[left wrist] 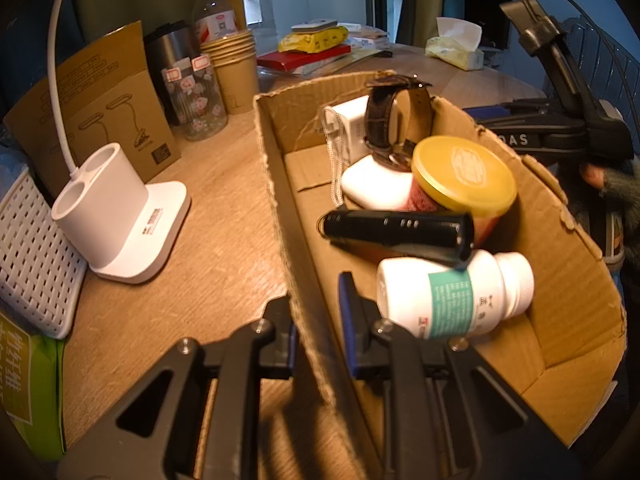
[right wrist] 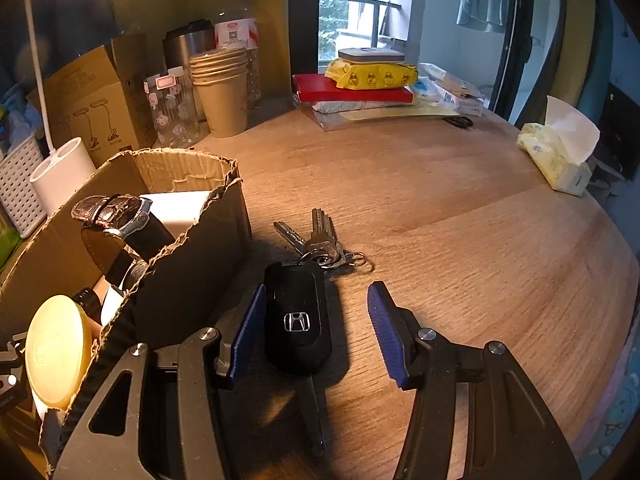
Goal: Organize rigid objects
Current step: 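Move the right tool to the black car key on the desk, then close the right tool on the black car key and lift it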
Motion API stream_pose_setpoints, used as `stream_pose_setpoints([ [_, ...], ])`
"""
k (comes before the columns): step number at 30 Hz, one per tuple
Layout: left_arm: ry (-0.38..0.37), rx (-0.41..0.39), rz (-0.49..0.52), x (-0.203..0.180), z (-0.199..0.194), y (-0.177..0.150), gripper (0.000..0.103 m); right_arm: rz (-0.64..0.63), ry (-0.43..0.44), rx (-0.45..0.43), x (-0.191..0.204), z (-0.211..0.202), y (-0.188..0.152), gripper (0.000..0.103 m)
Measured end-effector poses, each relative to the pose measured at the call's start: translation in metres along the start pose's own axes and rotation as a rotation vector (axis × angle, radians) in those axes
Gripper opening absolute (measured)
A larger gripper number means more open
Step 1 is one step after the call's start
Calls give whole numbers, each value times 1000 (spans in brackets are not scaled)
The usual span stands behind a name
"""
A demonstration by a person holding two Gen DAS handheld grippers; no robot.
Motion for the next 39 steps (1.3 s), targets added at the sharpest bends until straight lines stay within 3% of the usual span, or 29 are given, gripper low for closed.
stream_pose_setpoints([
  [15,0,0,0,0,0,0,19,-9,28,75,4,21,-2,55],
  [17,0,0,0,0,0,0,19,-7,32,73,3,21,-1,54],
  [19,0,0,0,0,0,0,19,-10,38,67,5,20,-1,38],
  [39,0,0,0,0,0,0,19,17,23,-13,4,-5,4,38],
])
Point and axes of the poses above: each gripper's, at about its wrist camera, not at the fingertips, and z roughly the way its jaws point, x to its left, y to its top, the point moved 6 cm from there along z, roughly the way its jaws point, and after that the axes turned 13 degrees about -z, right-handed, at the moved point
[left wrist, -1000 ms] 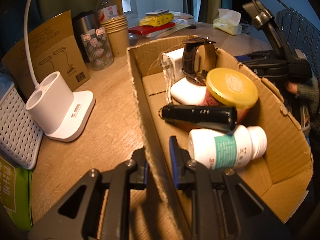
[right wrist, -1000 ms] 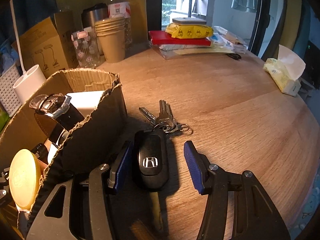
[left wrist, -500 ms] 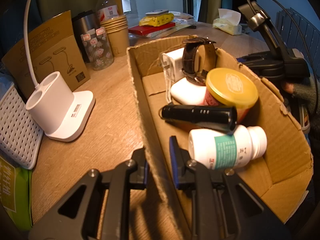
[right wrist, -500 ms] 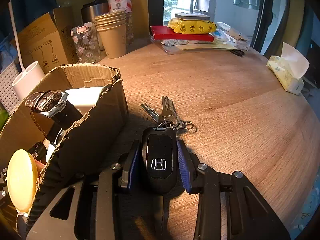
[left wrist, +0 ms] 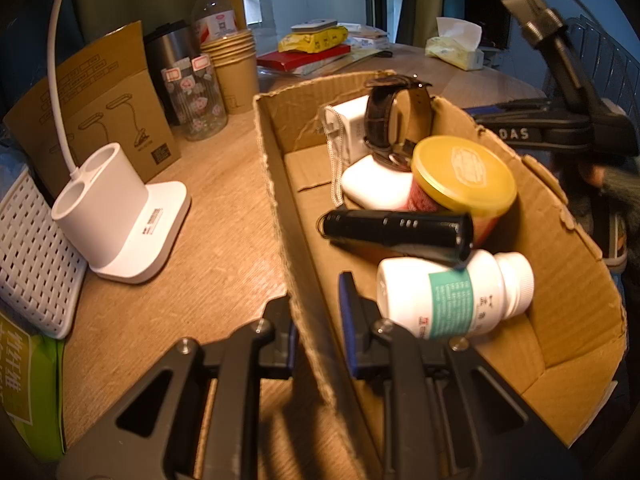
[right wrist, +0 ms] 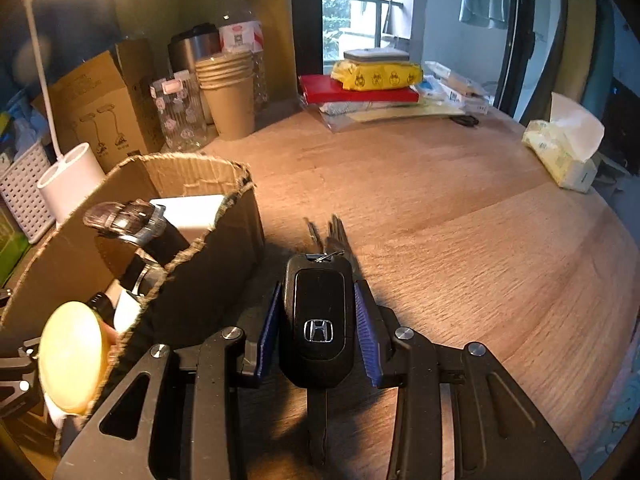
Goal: Organize rigid objects
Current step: 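Close the right tool on the black car key and lift it, then lower the car key into the box and open the right tool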
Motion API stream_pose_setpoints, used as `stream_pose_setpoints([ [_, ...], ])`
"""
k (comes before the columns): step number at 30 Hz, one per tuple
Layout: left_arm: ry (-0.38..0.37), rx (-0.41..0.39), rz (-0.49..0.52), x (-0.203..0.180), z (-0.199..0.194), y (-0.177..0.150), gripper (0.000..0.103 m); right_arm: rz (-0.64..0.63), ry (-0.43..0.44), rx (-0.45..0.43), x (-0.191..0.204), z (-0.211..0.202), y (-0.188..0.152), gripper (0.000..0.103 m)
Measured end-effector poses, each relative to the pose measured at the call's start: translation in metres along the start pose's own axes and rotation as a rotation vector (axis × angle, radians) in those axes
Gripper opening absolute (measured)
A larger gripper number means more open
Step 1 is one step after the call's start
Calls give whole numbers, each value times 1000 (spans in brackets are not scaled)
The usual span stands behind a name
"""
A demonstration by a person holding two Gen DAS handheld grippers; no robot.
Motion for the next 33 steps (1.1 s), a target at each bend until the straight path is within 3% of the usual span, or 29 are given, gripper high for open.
stream_pose_setpoints([
  [20,0,0,0,0,0,0,19,-53,-36,-175,16,-83,43,38],
  [33,0,0,0,0,0,0,19,-166,34,-300,72,-133,79,38],
])
Point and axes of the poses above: each gripper's, at about its wrist camera, not at the fingertips, and z roughly the way its jaws point, x to its left, y to its top, the point moved 6 cm from there along z, roughly the way its jaws point, and after that the axes turned 13 degrees about -z, right-handed, at the moved point
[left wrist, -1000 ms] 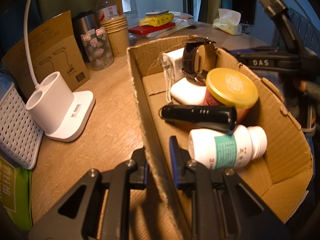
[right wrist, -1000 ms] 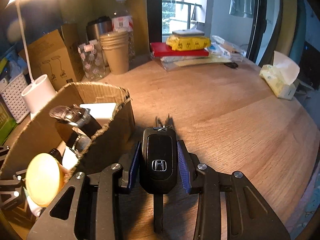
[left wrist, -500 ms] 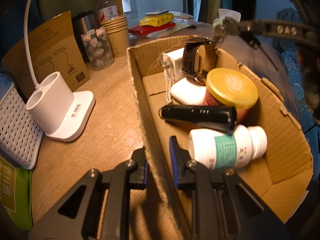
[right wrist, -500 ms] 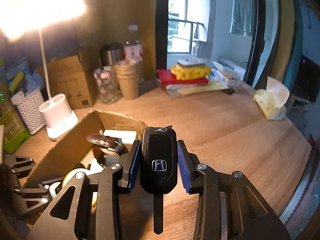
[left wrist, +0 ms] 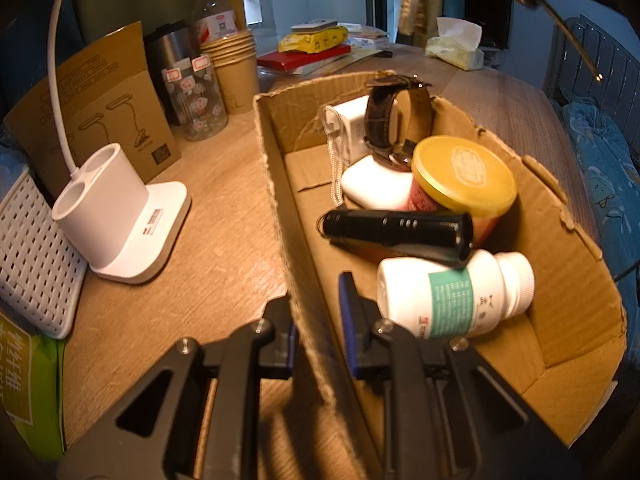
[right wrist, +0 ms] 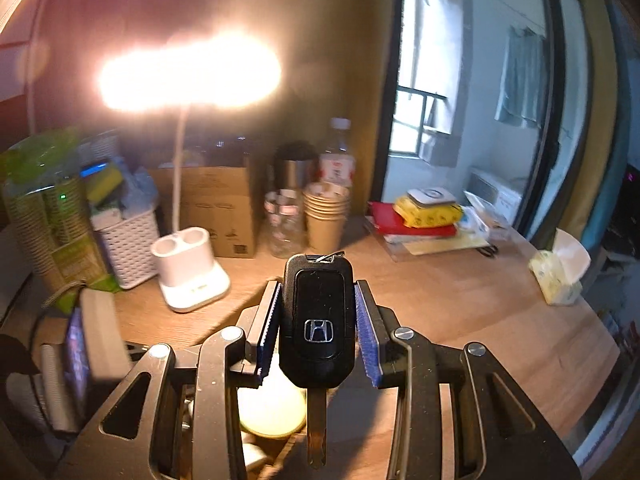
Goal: Organize rigid objects
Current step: 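Lower the car key into the box and open the right tool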
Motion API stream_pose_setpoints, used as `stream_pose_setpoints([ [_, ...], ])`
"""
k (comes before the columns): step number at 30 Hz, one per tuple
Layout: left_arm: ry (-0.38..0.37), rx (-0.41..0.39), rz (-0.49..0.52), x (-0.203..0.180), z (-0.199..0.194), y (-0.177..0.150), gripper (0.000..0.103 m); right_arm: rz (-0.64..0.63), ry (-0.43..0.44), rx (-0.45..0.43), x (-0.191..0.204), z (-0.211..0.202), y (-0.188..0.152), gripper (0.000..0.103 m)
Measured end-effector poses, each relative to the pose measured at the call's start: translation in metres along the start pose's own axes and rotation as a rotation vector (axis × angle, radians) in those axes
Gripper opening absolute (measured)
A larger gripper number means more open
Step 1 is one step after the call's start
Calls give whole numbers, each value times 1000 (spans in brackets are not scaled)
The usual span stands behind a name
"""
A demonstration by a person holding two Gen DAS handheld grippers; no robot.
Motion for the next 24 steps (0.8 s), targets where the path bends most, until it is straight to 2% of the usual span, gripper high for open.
stream_pose_setpoints([
  [10,0,0,0,0,0,0,19,-42,84,20,37,28,6,38],
  [19,0,0,0,0,0,0,19,-30,124,134,41,84,-13,38],
  [24,0,0,1,0,0,0,19,-35,132,177,41,101,-24,38],
])
Point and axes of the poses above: each gripper's, at about its wrist camera, not at the fingertips, and z roughly the way its jaws point, x to its left, y to its top, the point moved 6 cm from there along z, roughly the way its jaws point, and after that the axes turned 13 degrees about -z, right-handed, at the moved point
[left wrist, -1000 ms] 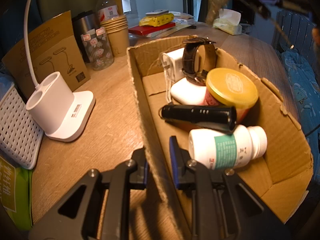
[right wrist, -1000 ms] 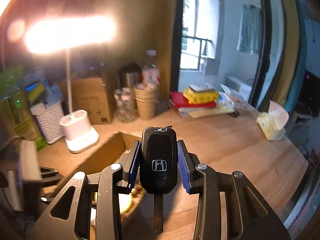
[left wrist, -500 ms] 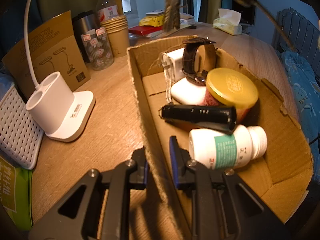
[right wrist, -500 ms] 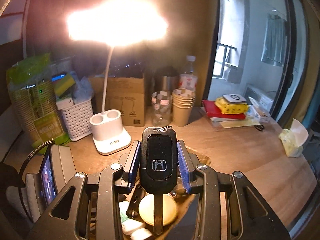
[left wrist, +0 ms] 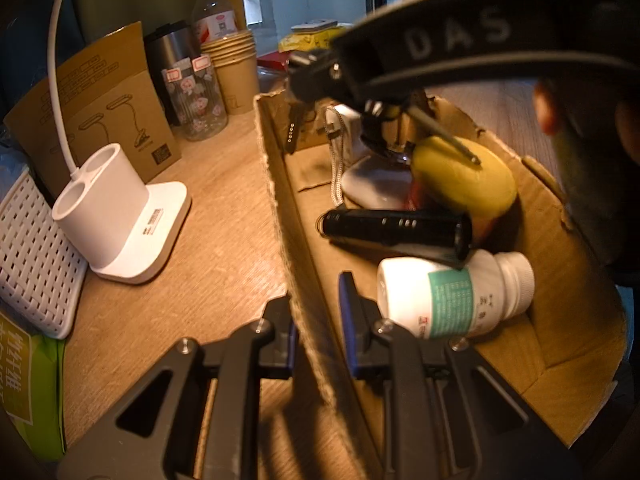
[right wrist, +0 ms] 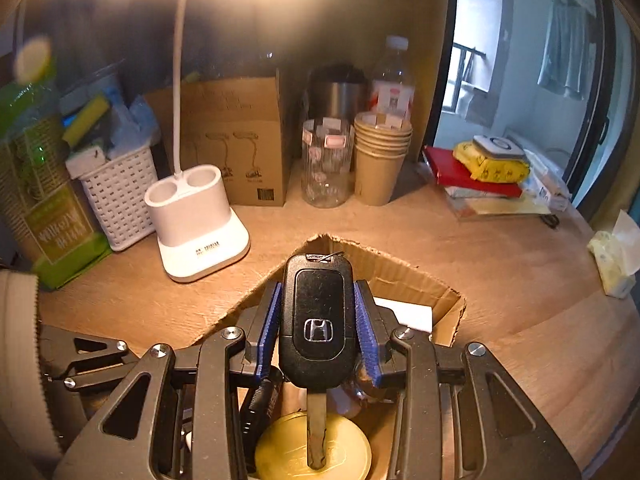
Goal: Organize rigid objects
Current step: 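Lower the car key into the box and open the right tool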
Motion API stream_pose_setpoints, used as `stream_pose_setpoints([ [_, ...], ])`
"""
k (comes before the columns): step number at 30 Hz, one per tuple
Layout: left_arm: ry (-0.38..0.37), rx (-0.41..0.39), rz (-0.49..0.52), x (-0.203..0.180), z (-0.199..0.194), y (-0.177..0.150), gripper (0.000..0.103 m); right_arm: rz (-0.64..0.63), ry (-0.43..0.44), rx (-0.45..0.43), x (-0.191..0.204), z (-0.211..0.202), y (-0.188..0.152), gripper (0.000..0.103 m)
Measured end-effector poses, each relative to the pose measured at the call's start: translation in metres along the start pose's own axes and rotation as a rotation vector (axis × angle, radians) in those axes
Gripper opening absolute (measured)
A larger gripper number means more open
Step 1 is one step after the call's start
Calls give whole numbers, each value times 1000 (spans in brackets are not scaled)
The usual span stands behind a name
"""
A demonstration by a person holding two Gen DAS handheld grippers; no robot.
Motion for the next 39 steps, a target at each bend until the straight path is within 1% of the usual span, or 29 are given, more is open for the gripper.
stream_pose_setpoints([
  [8,0,0,0,1,0,0,19,-16,27,32,-1,10,2,38],
  [11,1,0,-1,1,0,0,19,2,29,21,-4,10,2,38],
  [12,0,0,-2,1,0,-1,19,9,35,16,-4,8,2,41],
  [13,1,0,-1,2,0,-1,19,11,33,15,-5,8,2,46],
  [17,1,0,-1,3,0,-1,19,29,22,10,-10,6,0,47],
  [31,2,1,-1,1,0,1,19,73,-14,-22,-16,-23,-19,47],
  [39,3,0,0,0,-1,1,19,78,-39,-40,-9,-41,-28,47],
])
Point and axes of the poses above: each gripper's, at about its wrist camera, not at the fingertips, and z roughly the way its jaws point, x to its left, y to its top, the point moved 6 cm from there along z, roughly the way its jaws point, and after that the axes turned 13 degrees about -z, right-handed, at the moved point
